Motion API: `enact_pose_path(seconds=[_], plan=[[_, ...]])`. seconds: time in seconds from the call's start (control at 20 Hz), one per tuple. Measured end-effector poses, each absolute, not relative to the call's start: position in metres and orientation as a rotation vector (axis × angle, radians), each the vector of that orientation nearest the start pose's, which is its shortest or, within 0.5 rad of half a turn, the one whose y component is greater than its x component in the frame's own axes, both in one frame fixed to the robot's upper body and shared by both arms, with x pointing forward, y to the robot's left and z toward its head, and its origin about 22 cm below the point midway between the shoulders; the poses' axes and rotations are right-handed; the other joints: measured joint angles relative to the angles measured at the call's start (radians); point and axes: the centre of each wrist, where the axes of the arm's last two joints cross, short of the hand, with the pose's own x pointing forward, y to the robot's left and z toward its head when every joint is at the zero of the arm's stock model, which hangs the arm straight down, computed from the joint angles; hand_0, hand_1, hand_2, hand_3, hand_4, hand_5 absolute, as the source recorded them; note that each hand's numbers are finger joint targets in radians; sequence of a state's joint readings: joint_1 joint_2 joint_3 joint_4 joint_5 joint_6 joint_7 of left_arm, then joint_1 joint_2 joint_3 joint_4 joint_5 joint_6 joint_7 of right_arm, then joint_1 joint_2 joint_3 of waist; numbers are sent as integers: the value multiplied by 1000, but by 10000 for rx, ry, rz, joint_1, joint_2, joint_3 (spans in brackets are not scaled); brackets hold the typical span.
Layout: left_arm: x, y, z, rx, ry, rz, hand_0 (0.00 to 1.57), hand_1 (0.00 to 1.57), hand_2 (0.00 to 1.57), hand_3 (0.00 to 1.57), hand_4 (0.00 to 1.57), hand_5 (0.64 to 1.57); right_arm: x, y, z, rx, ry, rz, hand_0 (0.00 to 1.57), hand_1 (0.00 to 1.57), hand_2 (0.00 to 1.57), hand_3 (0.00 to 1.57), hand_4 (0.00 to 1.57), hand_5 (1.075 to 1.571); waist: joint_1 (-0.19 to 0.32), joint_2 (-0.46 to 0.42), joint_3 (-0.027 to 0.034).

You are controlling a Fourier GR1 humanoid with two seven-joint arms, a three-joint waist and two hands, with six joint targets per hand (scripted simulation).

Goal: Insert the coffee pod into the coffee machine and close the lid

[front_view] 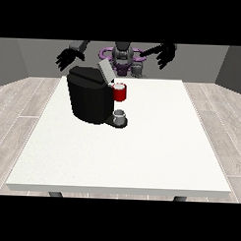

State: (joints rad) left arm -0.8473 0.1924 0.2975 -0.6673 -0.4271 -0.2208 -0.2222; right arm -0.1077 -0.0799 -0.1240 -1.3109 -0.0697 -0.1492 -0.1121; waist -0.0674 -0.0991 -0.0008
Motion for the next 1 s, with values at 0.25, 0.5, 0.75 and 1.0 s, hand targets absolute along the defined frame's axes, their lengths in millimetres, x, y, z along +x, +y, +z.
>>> enact_pose_path(seconds=[0.25,0.5,0.75,1.0], plan=[[399,250,13,338,-15485,-4122,0,0,0,0,215,1571,265,-270,-17,-1694,-15271,-1006,0,0,0,0,257,1571,432,-899,0],[379,254,-15,-243,-14877,-3042,0,0,0,0,0,1571,273,-272,9,-1243,-15671,-252,0,0,0,0,0,1571,759,-1427,3],[366,246,-28,-1015,-14875,-2513,0,0,0,0,135,1571,285,-271,26,-965,-16041,266,0,0,0,0,0,1571,1417,-1397,5],[350,245,-38,-1455,-14844,-2105,0,0,0,0,0,1571,294,-263,39,-744,-16150,1053,0,0,0,0,238,1571,1779,-1284,7]])
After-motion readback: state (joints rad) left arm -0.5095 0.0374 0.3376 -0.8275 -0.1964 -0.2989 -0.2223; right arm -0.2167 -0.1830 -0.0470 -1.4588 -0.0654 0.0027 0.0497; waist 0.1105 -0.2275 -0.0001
